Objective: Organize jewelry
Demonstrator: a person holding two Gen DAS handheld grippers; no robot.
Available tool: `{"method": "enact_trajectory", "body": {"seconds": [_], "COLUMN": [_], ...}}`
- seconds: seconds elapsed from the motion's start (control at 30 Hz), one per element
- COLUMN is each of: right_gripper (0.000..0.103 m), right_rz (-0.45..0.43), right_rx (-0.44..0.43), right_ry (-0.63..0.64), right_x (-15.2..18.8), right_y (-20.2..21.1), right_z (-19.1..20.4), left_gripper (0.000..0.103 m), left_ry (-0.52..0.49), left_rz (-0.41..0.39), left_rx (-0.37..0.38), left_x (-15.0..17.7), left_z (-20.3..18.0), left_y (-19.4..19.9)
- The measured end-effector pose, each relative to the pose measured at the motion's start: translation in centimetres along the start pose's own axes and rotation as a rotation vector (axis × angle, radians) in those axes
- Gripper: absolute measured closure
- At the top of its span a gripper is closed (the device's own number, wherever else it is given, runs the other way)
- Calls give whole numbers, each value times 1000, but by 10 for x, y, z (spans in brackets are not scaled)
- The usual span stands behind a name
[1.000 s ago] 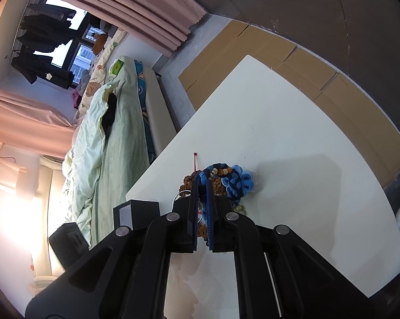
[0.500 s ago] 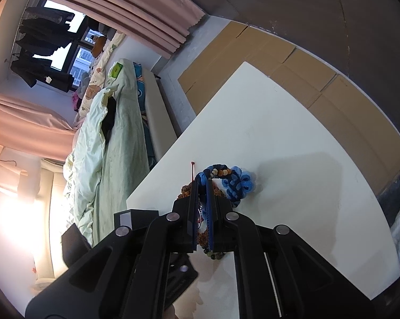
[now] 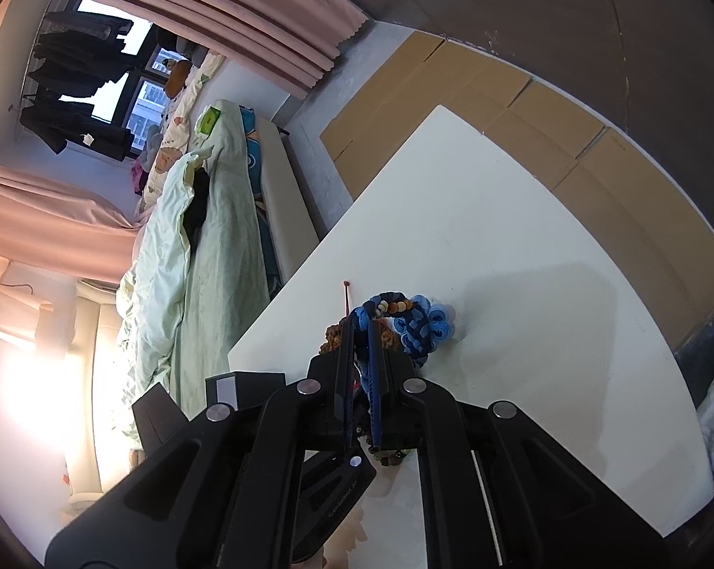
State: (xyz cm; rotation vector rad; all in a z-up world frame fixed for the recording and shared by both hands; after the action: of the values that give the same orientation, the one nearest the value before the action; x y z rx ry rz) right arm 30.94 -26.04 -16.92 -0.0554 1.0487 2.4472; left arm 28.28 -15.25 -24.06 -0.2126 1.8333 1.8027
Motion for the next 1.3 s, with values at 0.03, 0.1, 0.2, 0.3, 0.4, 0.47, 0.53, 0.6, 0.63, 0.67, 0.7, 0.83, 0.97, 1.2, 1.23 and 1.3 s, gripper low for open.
{"method": "enact_trajectory", "body": {"seconds": [0.03,0.1,0.2,0.3,0.4,0.47,0.53,0.6,0.63,0.67,0.7,0.83,0.97,1.2,1.23,1.3], "right_gripper": [96,96,96,96,96,96,96,96,96,96,96,96,96,96,96,96], "right_rz": [1,3,5,6,6,5,7,6,4,3,1,1,7,13,14,16], "right_rx": [0,2,3,4,3,5,8,11,13,13,13,13,12,6,5,4], "right_ry": [1,3,9,16,16,17,19,19,19,18,16,14,17,18,21,25], "right_x": [1,2,5,8,9,9,10,11,10,10,9,6,4,3,3,4], "right_y": [0,-1,-1,-1,-1,-1,-1,0,0,1,2,2,1,-2,-2,-3], "right_z": [0,0,1,2,3,3,3,2,1,1,0,1,0,4,5,6], "left_gripper": [76,85,87,87,87,86,81,42,38,40,40,44,55,98,101,103], "left_ry": [6,26,51,82,90,68,41,23,26,35,46,74,61,91,94,111], "left_rz": [1,-12,-35,-66,-94,-105,-96,-102,-121,-141,-148,-160,-148,-124,-130,-146], "left_rx": [5,7,18,39,48,26,1,-28,-31,-18,2,33,43,54,51,63], "left_x": [1,0,-3,-5,-6,-7,-6,-5,-6,-9,-11,-20,-27,-32,-32,-33], "left_z": [0,5,10,15,16,15,13,12,13,14,13,14,10,16,17,20], "left_y": [1,6,14,24,34,37,36,38,41,45,47,43,29,9,10,15]}}
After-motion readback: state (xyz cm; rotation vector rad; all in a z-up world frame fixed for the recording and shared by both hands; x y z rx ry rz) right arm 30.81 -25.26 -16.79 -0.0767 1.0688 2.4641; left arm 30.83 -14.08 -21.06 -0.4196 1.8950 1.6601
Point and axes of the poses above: each gripper's, at about its wrist camera, not at the fingertips, and y roughly against the way its jaws point, z to its left, x to its underside, the point moved 10 cm from there along -y, roughly the way its jaws point, and after that the axes turned 2 degrees about -y, right-handed, at the moved point
